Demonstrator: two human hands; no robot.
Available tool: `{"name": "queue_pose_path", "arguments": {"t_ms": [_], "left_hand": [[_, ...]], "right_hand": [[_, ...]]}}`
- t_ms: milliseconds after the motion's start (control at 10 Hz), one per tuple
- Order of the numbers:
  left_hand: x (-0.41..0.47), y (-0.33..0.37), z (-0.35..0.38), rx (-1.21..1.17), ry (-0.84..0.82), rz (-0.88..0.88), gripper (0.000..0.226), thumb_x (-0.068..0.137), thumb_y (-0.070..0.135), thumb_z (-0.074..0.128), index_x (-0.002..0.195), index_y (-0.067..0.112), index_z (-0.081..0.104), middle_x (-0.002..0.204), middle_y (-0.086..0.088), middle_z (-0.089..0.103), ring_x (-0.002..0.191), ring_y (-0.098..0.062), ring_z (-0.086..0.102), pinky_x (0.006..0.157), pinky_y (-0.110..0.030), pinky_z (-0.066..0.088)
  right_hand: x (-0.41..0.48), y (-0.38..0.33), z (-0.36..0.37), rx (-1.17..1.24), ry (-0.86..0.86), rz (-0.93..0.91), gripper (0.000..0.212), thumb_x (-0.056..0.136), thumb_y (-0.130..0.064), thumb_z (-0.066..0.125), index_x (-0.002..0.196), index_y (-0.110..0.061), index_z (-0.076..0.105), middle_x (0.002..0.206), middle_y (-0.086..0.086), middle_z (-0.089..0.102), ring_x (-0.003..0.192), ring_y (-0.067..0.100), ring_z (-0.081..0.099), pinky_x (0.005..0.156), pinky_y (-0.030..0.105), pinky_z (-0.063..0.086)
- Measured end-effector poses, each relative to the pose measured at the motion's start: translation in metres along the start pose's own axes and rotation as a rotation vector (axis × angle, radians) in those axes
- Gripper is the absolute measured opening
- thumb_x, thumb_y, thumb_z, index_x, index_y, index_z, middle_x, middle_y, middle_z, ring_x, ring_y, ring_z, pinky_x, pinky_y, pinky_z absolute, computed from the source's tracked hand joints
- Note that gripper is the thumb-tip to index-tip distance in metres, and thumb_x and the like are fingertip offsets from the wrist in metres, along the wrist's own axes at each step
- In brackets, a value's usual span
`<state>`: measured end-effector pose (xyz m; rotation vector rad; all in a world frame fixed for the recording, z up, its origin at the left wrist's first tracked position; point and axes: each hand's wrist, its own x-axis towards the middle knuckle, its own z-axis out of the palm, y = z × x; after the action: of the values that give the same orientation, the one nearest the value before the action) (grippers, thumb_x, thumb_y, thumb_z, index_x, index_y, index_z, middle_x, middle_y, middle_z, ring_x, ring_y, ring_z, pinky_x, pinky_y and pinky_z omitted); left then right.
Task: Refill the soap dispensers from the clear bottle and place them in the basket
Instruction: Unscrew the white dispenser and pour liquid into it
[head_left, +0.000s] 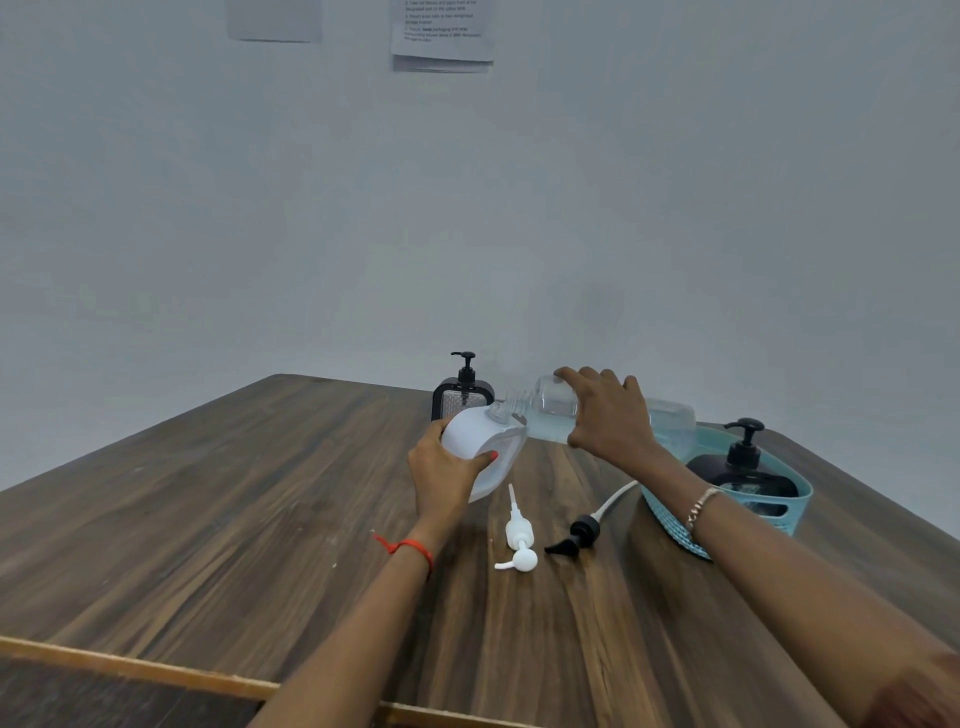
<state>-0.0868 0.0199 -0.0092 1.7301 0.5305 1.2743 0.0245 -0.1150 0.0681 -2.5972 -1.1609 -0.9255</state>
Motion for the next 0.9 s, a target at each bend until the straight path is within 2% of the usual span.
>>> {"name": "queue_pose_path", "arguments": {"t_ms": [500, 900], "left_hand": [[0.0001, -0.0066, -0.0049, -0.033, 0.004, -0.022, 0.054, 0.059, 0.012, 0.087, 0.107, 0.004, 0.063, 0.105, -0.010, 0.066, 0.088, -0.015, 0.053, 0.073, -0.024, 0.041], [0.0001, -0.0093, -0.0066, -0.020, -0.008, -0.028, 0.055, 0.061, 0.015, 0.086, 0.109, 0.004, 0.062, 0.108, -0.010, 0.065, 0.090, -0.014, 0.052, 0.074, -0.025, 0.042]], "right_hand": [[0.0010, -0.0065, 0.0023, -0.015, -0.004, -0.017, 0.066, 0.070, -0.009, 0.062, 0.131, -0.023, 0.041, 0.116, 0.002, 0.057, 0.103, 0.025, 0.051, 0.083, 0.034, 0.032], [0.0005, -0.0093, 0.0020, -0.003, -0.013, -0.022, 0.066, 0.070, -0.010, 0.062, 0.131, -0.023, 0.041, 0.116, 0.002, 0.057, 0.104, 0.025, 0.051, 0.085, 0.035, 0.033]]}}
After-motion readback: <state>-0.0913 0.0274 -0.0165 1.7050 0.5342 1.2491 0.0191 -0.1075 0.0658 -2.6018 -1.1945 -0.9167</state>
